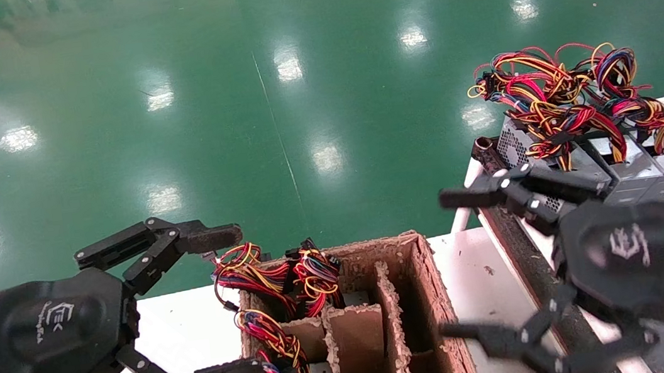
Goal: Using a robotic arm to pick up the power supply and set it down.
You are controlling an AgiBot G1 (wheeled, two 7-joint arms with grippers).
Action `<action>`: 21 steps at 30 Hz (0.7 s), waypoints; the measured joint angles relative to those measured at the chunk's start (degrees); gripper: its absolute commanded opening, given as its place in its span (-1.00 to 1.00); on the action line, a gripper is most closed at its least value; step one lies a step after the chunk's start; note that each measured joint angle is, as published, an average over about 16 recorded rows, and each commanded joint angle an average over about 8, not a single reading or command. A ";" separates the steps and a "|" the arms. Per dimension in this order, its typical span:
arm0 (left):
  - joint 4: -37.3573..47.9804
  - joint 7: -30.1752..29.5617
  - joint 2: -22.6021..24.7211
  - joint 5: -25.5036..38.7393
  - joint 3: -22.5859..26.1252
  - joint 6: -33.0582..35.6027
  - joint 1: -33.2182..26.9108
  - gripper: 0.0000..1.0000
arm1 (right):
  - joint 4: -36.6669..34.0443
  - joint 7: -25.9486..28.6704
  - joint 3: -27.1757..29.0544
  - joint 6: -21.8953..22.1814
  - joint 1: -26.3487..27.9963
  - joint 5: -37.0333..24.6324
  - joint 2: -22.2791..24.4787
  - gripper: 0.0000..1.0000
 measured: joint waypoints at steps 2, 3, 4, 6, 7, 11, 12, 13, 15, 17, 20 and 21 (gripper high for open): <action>0.00 0.00 0.00 0.00 0.00 0.00 0.00 1.00 | 0.82 0.19 -0.10 -0.33 -0.50 0.59 -0.15 1.00; 0.00 0.00 0.00 0.00 0.00 0.00 0.00 1.00 | 1.16 0.26 -0.15 -0.47 -0.70 0.84 -0.22 1.00; 0.01 0.00 0.00 0.00 0.00 0.00 0.00 1.00 | 1.46 0.34 -0.19 -0.59 -0.89 1.07 -0.28 1.00; 0.01 0.00 0.00 -0.01 0.00 -0.01 0.01 1.00 | 1.93 0.45 -0.25 -0.78 -1.18 1.43 -0.37 1.00; 0.01 0.00 0.00 -0.01 0.00 -0.01 0.01 1.00 | 2.11 0.49 -0.27 -0.85 -1.29 1.57 -0.41 1.00; 0.01 0.00 -0.01 -0.01 0.00 -0.01 0.01 1.00 | 2.43 0.56 -0.32 -0.98 -1.50 1.84 -0.47 1.00; 0.01 0.00 -0.01 -0.01 0.00 -0.01 0.01 1.00 | 2.47 0.57 -0.33 -1.00 -1.53 1.88 -0.48 1.00; 0.01 0.00 -0.01 -0.01 0.00 -0.01 0.01 1.00 | 2.46 0.57 -0.33 -1.00 -1.53 1.88 -0.48 1.00; 0.01 0.00 -0.01 -0.01 0.00 -0.01 0.01 1.00 | 2.35 0.55 -0.32 -0.97 -1.47 1.82 -0.47 1.00; 0.01 0.00 -0.01 -0.01 0.00 -0.01 0.01 1.00 | 2.23 0.53 -0.31 -0.92 -1.41 1.75 -0.45 1.00; 0.01 0.00 -0.01 -0.01 0.00 -0.01 0.01 1.00 | 2.08 0.50 -0.30 -0.86 -1.32 1.62 -0.42 1.00; 0.01 0.00 -0.01 -0.01 0.00 -0.01 0.01 1.00 | 2.04 0.49 -0.30 -0.85 -1.29 1.58 -0.41 1.00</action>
